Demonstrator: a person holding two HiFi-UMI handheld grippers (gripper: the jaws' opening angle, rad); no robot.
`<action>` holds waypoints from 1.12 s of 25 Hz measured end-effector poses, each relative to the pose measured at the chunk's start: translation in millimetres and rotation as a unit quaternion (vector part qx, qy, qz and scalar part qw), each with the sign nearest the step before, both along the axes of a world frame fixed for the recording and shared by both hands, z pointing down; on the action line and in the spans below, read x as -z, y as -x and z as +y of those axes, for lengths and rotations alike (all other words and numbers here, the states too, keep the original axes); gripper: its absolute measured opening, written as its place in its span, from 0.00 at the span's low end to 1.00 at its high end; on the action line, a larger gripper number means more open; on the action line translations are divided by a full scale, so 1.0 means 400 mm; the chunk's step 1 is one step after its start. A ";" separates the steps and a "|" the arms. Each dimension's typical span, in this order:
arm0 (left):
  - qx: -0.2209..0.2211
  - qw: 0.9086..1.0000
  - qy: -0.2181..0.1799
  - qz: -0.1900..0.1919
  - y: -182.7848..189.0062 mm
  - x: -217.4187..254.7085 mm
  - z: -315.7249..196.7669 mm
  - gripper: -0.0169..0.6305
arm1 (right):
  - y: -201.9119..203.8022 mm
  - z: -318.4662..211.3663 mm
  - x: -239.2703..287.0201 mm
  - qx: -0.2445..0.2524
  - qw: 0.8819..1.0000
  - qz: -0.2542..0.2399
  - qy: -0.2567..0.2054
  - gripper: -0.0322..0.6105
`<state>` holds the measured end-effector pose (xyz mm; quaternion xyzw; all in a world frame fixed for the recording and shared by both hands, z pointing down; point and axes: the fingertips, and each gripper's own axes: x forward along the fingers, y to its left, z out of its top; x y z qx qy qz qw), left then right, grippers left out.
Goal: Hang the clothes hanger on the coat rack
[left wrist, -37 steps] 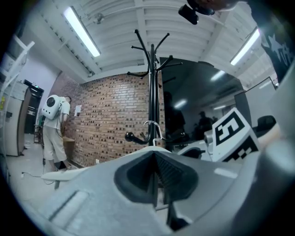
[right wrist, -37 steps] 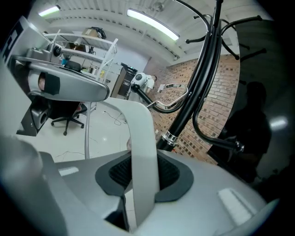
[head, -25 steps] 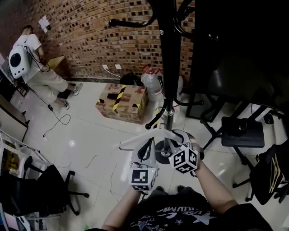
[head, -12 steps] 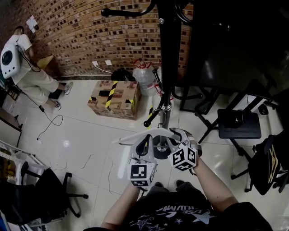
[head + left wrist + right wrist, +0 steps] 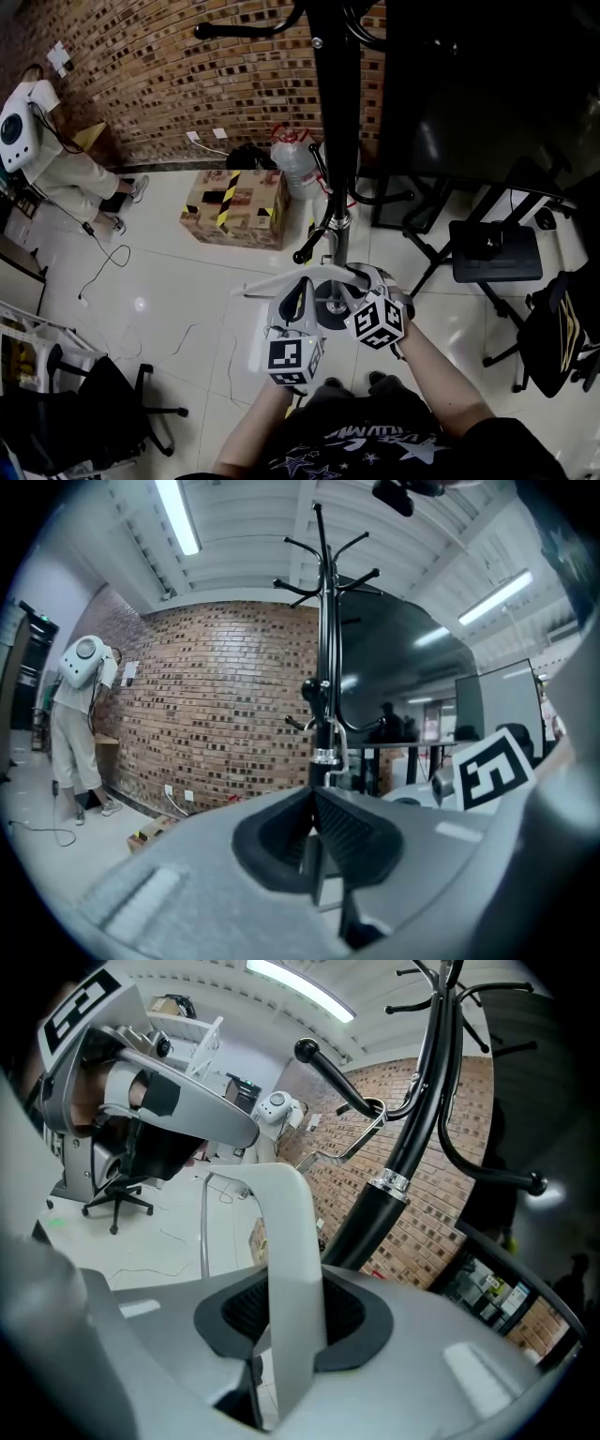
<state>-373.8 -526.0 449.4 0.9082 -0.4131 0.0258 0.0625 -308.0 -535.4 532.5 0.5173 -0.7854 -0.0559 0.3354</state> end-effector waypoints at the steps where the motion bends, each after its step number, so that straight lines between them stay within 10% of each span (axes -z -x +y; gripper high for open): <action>1: 0.001 1.000 0.000 0.000 0.001 0.001 -0.002 0.03 | 0.003 -0.002 -0.002 0.001 1.000 -0.004 0.002 0.21; 28: 0.003 1.000 0.001 0.012 0.029 0.034 -0.002 0.03 | -0.008 0.013 0.156 -0.029 0.986 -0.158 -0.039 0.31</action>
